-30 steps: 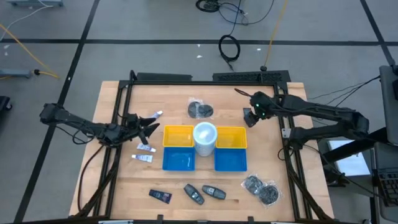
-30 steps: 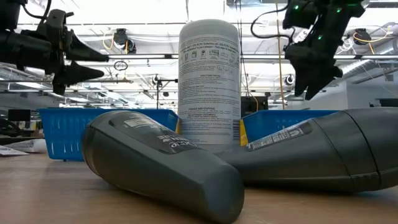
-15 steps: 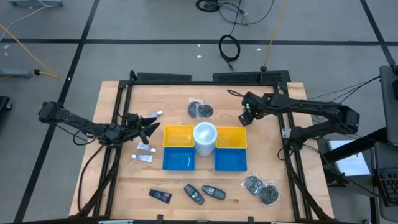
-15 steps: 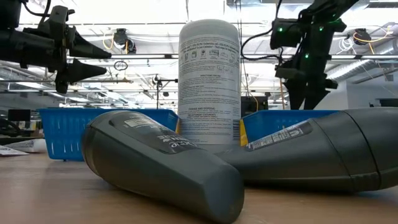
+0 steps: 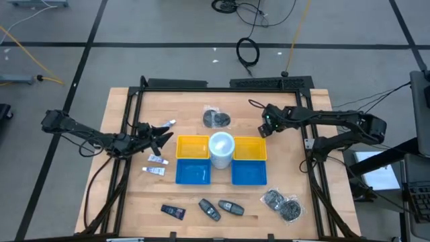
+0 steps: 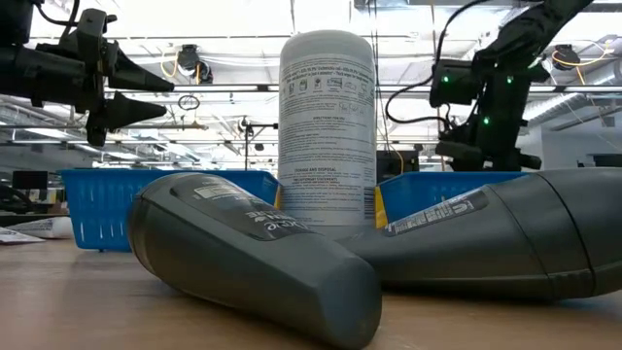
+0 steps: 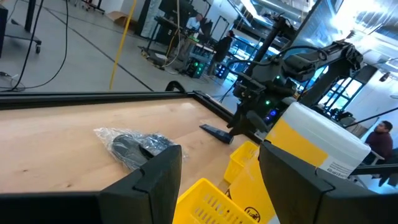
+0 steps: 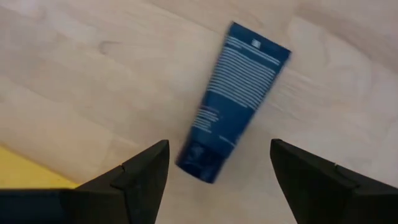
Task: Pick & Place Travel size toiletries
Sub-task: Put the shave cream into the left yellow bin
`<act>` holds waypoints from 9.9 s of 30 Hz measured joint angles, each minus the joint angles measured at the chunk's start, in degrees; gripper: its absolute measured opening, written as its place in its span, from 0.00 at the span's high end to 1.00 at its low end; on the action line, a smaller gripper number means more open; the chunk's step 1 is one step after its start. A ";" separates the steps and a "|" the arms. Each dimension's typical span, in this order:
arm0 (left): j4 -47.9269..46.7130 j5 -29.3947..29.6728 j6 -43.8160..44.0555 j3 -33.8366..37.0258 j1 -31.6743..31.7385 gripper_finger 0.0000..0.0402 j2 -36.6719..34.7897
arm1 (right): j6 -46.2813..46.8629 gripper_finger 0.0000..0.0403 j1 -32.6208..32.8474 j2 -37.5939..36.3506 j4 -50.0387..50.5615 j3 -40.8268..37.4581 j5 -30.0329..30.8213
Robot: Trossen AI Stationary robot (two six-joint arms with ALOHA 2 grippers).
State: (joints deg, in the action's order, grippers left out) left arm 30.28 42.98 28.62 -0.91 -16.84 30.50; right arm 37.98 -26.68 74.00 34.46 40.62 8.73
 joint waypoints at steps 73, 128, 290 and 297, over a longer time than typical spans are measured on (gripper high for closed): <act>-0.07 0.67 -1.36 0.00 0.00 0.47 -0.02 | -5.25 0.71 -0.24 -2.20 -13.26 -9.55 1.95; 18.60 -12.88 -7.35 -16.20 0.00 0.47 27.08 | -20.58 0.71 43.70 -11.67 -44.14 -1.86 11.30; -49.51 -1.29 23.43 -35.28 -5.49 0.49 37.03 | -34.12 0.65 51.21 8.52 -16.15 27.26 33.00; -46.56 -9.74 18.51 -35.26 -10.10 0.51 37.03 | -34.12 0.65 51.21 8.52 -16.15 27.26 33.00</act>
State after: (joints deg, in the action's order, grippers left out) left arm -16.28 33.25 47.13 -36.16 -26.94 67.53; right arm 3.86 24.53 82.52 18.31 67.88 41.74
